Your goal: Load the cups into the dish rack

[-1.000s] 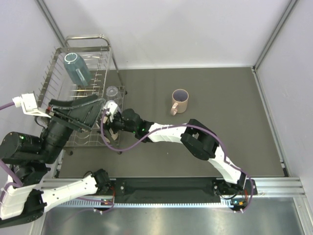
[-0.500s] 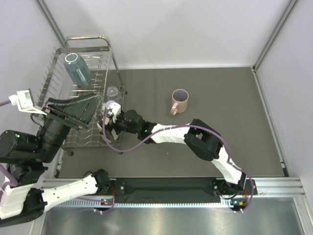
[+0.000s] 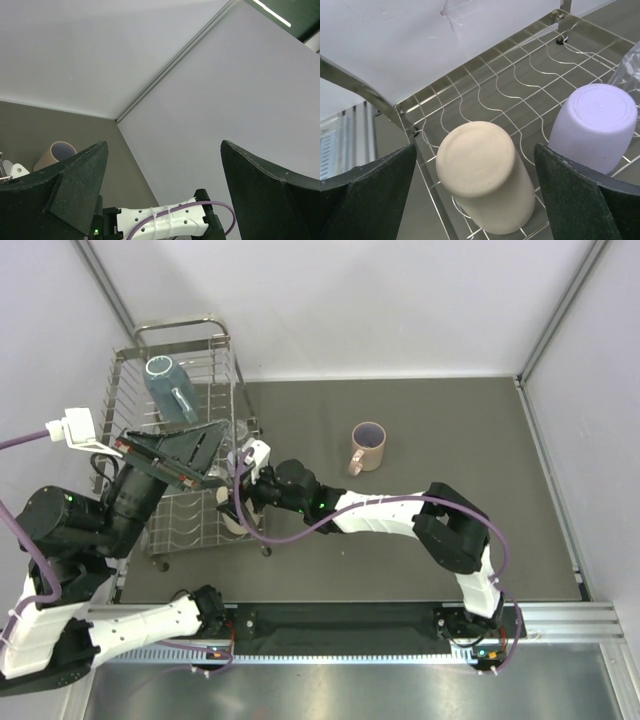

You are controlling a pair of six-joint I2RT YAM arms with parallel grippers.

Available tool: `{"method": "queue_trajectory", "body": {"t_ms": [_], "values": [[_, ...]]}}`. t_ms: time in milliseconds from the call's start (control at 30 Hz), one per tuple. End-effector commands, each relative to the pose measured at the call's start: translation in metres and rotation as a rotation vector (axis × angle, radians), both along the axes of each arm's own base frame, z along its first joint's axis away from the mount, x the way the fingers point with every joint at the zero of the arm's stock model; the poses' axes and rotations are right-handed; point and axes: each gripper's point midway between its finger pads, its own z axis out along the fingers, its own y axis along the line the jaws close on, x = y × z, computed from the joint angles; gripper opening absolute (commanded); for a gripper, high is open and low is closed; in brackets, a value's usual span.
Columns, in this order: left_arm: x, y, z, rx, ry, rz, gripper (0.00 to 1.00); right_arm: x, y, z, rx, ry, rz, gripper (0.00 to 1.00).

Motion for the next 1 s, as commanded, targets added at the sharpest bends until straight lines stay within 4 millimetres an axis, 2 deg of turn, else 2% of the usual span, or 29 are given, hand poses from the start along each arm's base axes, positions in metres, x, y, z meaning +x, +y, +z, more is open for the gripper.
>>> {"method": "queue_trajectory", "body": {"t_ms": [0, 67, 100, 300, 433, 533, 633, 733, 833, 867, 900, 933, 967], "values": [[0.004, -0.004, 0.008, -0.036, -0.003, 0.005, 0.99, 0.0, -0.007, 0.046, 0.131, 0.019, 0.03, 1.0], [0.004, -0.006, 0.008, -0.03, -0.006, 0.001, 0.99, 0.001, -0.006, 0.041, 0.152, 0.081, 0.053, 1.0], [0.004, -0.007, 0.008, -0.026, -0.006, 0.0, 0.99, 0.01, -0.008, 0.047, 0.191, 0.094, 0.058, 1.0], [0.007, -0.009, 0.007, -0.007, -0.015, 0.007, 0.99, 0.022, -0.006, 0.051, 0.245, 0.184, 0.117, 1.0], [0.007, -0.012, 0.006, 0.007, -0.02, 0.001, 0.99, 0.021, -0.006, 0.054, 0.261, 0.198, 0.144, 1.0], [0.007, -0.016, 0.006, 0.008, -0.017, -0.008, 0.99, 0.017, -0.015, 0.057, 0.286, 0.226, 0.162, 1.0], [0.007, -0.02, 0.004, 0.01, -0.008, -0.02, 0.99, 0.014, -0.029, 0.065, 0.303, 0.226, 0.144, 1.0], [0.009, -0.026, -0.003, 0.02, 0.02, -0.035, 0.99, 0.019, -0.053, 0.071, 0.302, 0.234, 0.09, 1.0], [0.011, -0.032, -0.008, 0.026, 0.046, -0.047, 0.99, 0.026, -0.081, 0.067, 0.244, 0.263, -0.007, 1.0], [0.011, -0.033, -0.009, 0.025, 0.052, -0.049, 0.99, 0.026, -0.095, 0.074, 0.24, 0.259, -0.035, 1.0], [0.013, -0.036, -0.01, 0.028, 0.058, -0.05, 0.99, 0.025, -0.103, 0.059, 0.172, 0.294, -0.077, 1.0], [0.013, -0.037, -0.01, 0.023, 0.066, -0.051, 0.99, 0.029, -0.112, 0.056, 0.15, 0.304, -0.126, 1.0], [0.014, -0.039, -0.011, 0.025, 0.069, -0.052, 0.99, 0.025, -0.12, 0.065, 0.145, 0.291, -0.133, 1.0]]}}
